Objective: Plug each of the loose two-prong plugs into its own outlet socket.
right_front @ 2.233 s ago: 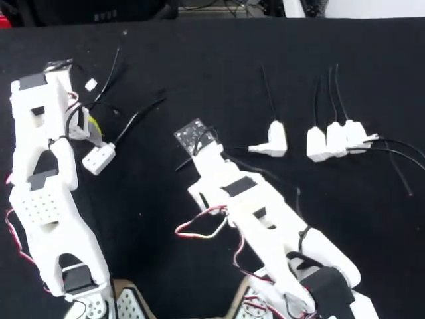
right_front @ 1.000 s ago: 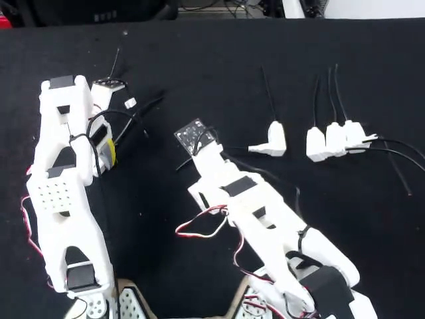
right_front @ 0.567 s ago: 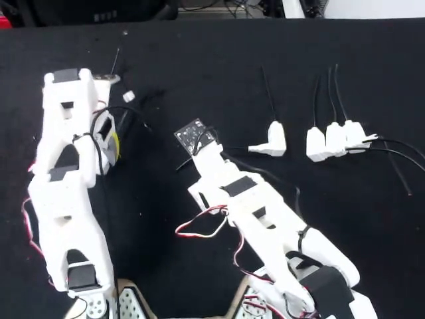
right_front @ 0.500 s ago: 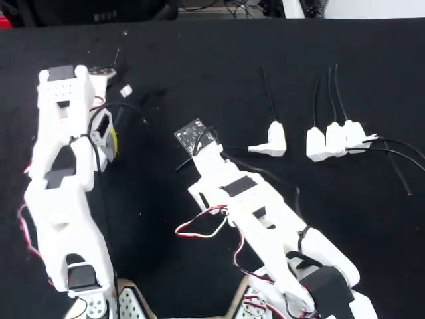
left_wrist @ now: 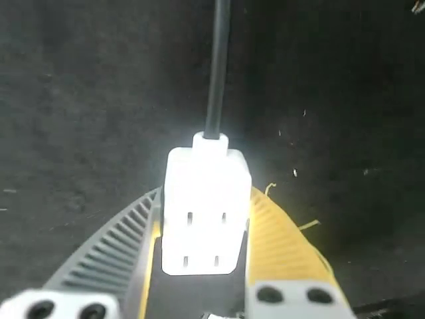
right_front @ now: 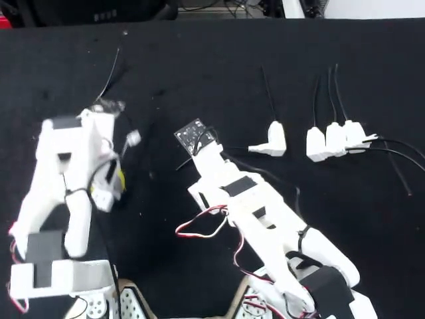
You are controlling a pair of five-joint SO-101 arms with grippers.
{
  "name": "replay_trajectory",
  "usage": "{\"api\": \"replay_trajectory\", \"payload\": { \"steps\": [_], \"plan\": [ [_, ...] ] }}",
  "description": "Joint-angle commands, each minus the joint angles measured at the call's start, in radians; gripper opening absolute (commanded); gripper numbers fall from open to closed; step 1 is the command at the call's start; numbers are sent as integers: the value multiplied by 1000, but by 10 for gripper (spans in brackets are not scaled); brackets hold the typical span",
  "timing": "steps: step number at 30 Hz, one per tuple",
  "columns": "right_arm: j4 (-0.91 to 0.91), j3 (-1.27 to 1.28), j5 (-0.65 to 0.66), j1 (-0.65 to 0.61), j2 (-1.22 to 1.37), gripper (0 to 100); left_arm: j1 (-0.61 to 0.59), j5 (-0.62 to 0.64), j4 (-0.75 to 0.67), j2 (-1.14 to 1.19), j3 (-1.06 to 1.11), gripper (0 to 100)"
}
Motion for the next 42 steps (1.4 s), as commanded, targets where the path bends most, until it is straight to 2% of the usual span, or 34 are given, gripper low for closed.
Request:
{"api": "replay_trajectory", "payload": {
  "steps": [1, 4, 8, 14, 18, 20, 24, 27, 32, 36, 39, 42],
  "plan": [
    [-21, -4, 8, -12, -36, 201, 8, 12, -172, -112, 179, 111],
    [-21, -4, 8, -12, -36, 201, 10, 15, -198, -146, 226, 179],
    [-21, -4, 8, -12, -36, 201, 5, 72, -181, -176, 194, 201],
    [-21, -2, 8, -12, -36, 201, 18, 68, 64, -186, 28, 202],
    [-21, -2, 8, -12, -36, 201, 13, -15, 130, -155, -18, 233],
    [-21, -2, 9, -12, -36, 201, 13, -31, 124, -135, -8, 282],
    [-18, -2, 9, -12, -36, 201, 5, -31, 55, -100, -13, 263],
    [-17, -2, 9, -12, -36, 201, -24, -31, 66, -103, -61, 264],
    [-17, -2, 9, -12, -36, 201, -182, -126, 97, -97, -134, 260],
    [-17, -2, 9, -12, -36, 201, -280, -209, 17, -49, -41, 260],
    [-17, -2, 9, -12, -42, 201, -278, -206, -40, -11, 36, 260],
    [-17, -5, 9, 2, -42, 201, -199, -157, -68, 8, 97, 260]
  ]
}}
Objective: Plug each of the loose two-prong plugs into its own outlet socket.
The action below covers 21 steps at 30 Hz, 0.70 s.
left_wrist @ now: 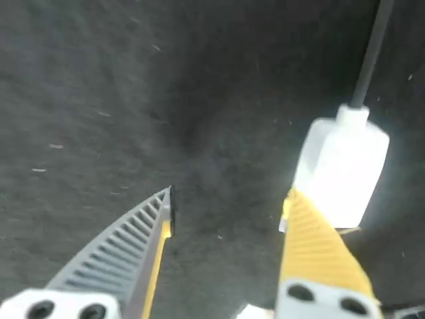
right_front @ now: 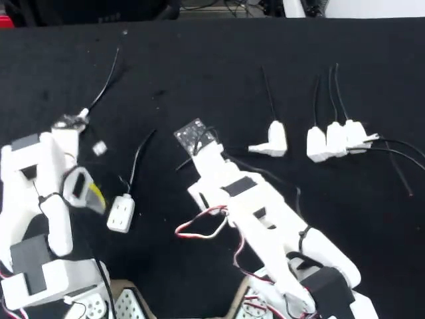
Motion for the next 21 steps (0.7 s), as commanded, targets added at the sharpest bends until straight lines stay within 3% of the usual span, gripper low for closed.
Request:
{"api": "replay_trajectory", "payload": {
  "steps": [1, 8, 13, 17, 21],
  "plan": [
    [-17, -8, 6, 15, -42, 201, 96, 60, -43, 6, 47, 260],
    [-17, -45, -31, 196, -44, 201, 387, 233, -64, 2, 104, 259],
    [-17, -48, -77, 222, -44, 201, 552, 310, -60, 0, 101, 259],
    [-17, -48, -77, 224, -44, 201, 575, 318, -41, -2, 102, 259],
    [-17, -48, -84, 227, -44, 201, 512, 315, 69, -2, 15, 259]
  ]
}}
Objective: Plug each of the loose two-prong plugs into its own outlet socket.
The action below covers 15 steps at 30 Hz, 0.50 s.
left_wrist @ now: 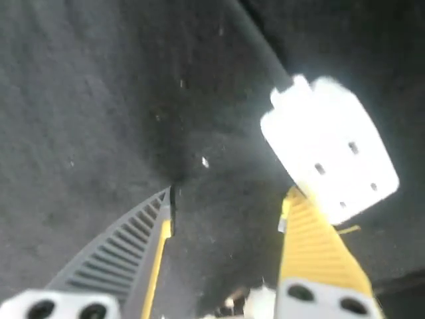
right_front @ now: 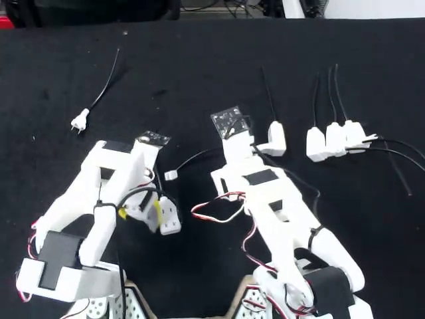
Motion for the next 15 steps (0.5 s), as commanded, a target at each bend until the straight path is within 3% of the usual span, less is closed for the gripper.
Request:
{"api": "replay_trajectory", "payload": {
  "steps": [1, 7, 15],
  "plan": [
    [-17, -47, -15, 23, -44, 201, -74, 5, 92, -11, -125, 259],
    [-21, -48, -15, 21, -44, 201, -206, 37, 146, 2, -400, 259],
    [-20, -45, -15, 21, -44, 201, -114, 201, -81, 38, -444, 260]
  ]
}}
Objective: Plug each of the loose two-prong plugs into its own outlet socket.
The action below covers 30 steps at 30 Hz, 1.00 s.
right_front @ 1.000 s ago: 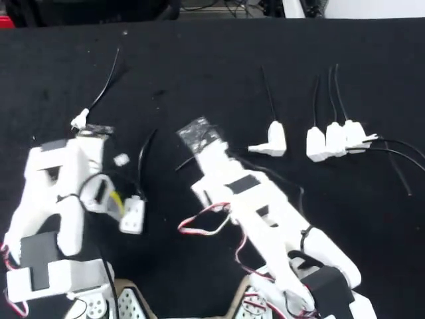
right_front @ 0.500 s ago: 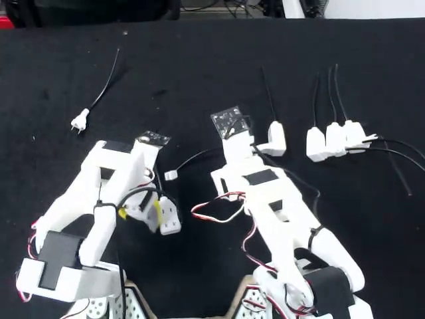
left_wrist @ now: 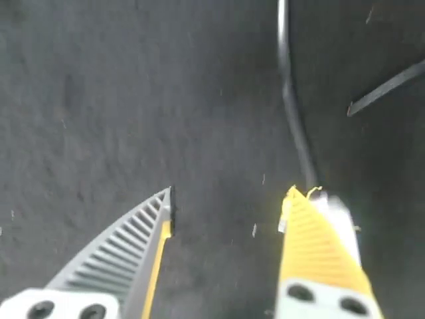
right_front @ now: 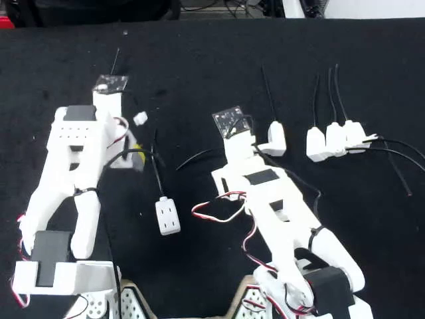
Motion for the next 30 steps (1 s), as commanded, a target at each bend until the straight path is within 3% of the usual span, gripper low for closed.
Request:
{"api": "replay_trajectory", "payload": {
  "steps": [1, 10, 16, 21, 27, 30],
  "plan": [
    [-20, -45, -8, 18, -44, 201, 65, 69, -109, 40, -58, 261],
    [-23, -45, -8, 18, -39, 201, 203, 104, -239, 282, -107, 260],
    [-21, -45, -6, 18, -42, 201, 42, 144, -201, 371, -117, 260],
    [-23, -47, -8, 14, -39, 201, -24, 147, -176, 454, -111, 259],
    [-23, -45, -6, 14, -36, 201, -102, 195, -12, 393, -104, 259],
    [-23, -47, -6, 14, -36, 201, -150, 186, -2, 333, -36, 259]
  ]
}}
